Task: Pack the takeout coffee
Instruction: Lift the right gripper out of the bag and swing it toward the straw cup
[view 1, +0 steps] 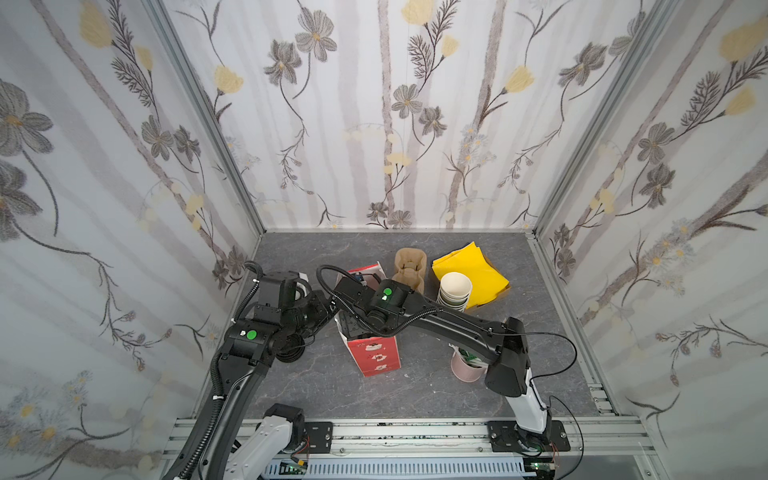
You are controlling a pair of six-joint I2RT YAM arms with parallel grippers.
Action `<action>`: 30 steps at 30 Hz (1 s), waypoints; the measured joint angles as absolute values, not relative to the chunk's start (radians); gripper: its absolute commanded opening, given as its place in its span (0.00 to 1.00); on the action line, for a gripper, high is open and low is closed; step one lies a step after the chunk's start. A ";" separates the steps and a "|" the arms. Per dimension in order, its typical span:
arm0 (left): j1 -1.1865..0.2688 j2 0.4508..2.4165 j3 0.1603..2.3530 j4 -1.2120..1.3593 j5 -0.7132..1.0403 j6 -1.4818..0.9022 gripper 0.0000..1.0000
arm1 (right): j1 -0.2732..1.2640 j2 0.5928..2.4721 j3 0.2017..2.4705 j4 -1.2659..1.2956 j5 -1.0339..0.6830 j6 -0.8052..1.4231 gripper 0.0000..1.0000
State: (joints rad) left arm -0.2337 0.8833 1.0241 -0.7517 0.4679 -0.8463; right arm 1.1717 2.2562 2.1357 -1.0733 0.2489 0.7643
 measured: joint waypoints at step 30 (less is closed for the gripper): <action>-0.234 0.855 0.992 -0.737 0.464 -0.865 0.15 | 1.179 2.144 2.189 -1.002 0.315 0.758 0.81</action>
State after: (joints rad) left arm -0.2337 0.8555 0.9924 -0.7368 0.4637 -0.8646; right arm 1.1790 2.1445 2.1887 -1.0016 0.3149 0.7582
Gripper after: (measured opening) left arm 0.117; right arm 0.819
